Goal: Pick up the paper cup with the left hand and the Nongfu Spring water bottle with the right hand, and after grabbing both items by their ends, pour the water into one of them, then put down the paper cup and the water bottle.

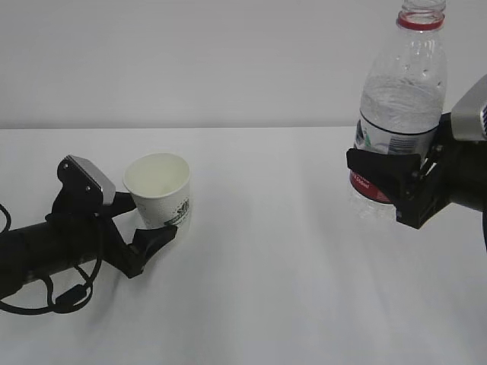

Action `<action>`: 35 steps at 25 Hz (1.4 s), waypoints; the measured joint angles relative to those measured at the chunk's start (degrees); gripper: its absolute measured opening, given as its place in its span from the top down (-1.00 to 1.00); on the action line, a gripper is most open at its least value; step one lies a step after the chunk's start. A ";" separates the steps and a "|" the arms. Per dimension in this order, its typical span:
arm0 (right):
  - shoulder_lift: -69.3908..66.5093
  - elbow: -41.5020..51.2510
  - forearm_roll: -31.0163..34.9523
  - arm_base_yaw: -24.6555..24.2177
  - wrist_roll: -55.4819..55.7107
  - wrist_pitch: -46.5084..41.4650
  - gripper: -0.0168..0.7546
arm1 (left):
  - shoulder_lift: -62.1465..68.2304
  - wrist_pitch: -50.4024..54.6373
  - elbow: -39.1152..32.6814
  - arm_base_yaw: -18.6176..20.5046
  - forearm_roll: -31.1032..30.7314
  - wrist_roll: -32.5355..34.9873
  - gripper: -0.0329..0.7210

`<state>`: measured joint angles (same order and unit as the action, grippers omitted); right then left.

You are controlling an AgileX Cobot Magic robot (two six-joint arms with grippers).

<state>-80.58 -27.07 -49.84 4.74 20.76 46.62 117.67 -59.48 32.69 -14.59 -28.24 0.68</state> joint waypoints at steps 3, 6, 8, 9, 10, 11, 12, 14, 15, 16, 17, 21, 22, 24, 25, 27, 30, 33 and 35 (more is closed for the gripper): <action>0.00 0.00 0.00 0.00 0.00 0.00 -0.31 | 0.00 0.00 0.00 0.00 -0.03 0.76 -0.87; 0.00 0.00 0.00 0.00 0.00 0.00 -0.31 | 0.00 0.00 0.00 0.00 -0.03 0.83 -0.86; 0.00 0.00 0.00 0.00 0.00 0.00 -0.31 | 0.00 -1.14 0.00 0.00 -0.03 0.83 -0.86; 0.00 0.00 0.00 0.00 0.00 0.00 -0.31 | 0.11 -2.02 0.00 0.00 -0.03 0.88 -0.86; 0.00 0.00 0.00 0.00 0.00 0.00 -0.31 | 0.34 -2.60 0.00 0.00 -0.03 0.88 -0.86; 0.00 0.00 0.00 0.00 0.00 0.00 -0.31 | 0.47 -3.02 0.00 0.00 -0.03 0.97 -0.86; 0.00 0.00 0.00 0.00 0.00 0.00 -0.31 | 0.69 -3.25 0.00 0.00 -0.03 0.97 -0.86; 0.00 0.00 0.00 0.00 0.00 0.00 -0.31 | 0.78 -3.66 0.00 0.00 -0.03 0.97 -0.86; 0.00 0.00 0.00 0.00 0.00 0.00 -0.31 | 0.82 -3.79 0.00 0.00 -0.03 0.97 -0.85; 0.00 0.00 0.00 0.00 0.00 0.00 -0.31 | 0.82 -4.05 0.00 0.00 0.24 0.97 -0.85; 0.00 0.00 0.00 0.00 0.00 0.00 -0.31 | 0.82 -4.43 0.00 0.00 0.66 0.97 -0.85; 0.00 0.00 0.00 0.00 0.00 -0.10 -0.31 | 0.82 -5.63 0.00 0.00 2.42 0.97 -0.80; 0.00 0.00 0.00 0.00 0.00 -0.22 -0.31 | 0.82 -5.62 0.00 0.00 2.55 0.97 -0.78; 0.00 0.00 0.00 0.00 0.00 -0.42 -0.31 | 0.82 -5.75 0.00 0.00 2.55 0.97 -0.71; 0.00 0.00 0.00 0.00 0.00 -0.47 -0.31 | 0.82 -5.75 0.00 0.00 2.55 0.97 -0.68; 0.00 0.00 0.00 0.00 0.00 -0.68 -0.31 | 0.82 -5.75 0.00 0.00 2.21 0.58 -0.66; 0.00 0.00 0.00 0.00 -0.11 -0.68 -0.31 | 0.82 -5.75 -0.13 0.00 1.84 -2.03 -0.65; 0.00 0.00 0.00 0.00 -0.20 -0.68 -0.31 | 0.82 -5.88 -1.53 0.00 2.07 -2.68 -0.69; 0.00 0.00 0.00 0.00 -0.20 -0.68 -0.31 | 0.82 -6.70 -3.02 0.00 2.43 -2.95 -0.70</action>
<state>-80.58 -27.07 -49.84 4.74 20.57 45.94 118.49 -66.19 29.67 -14.59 -25.81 -2.27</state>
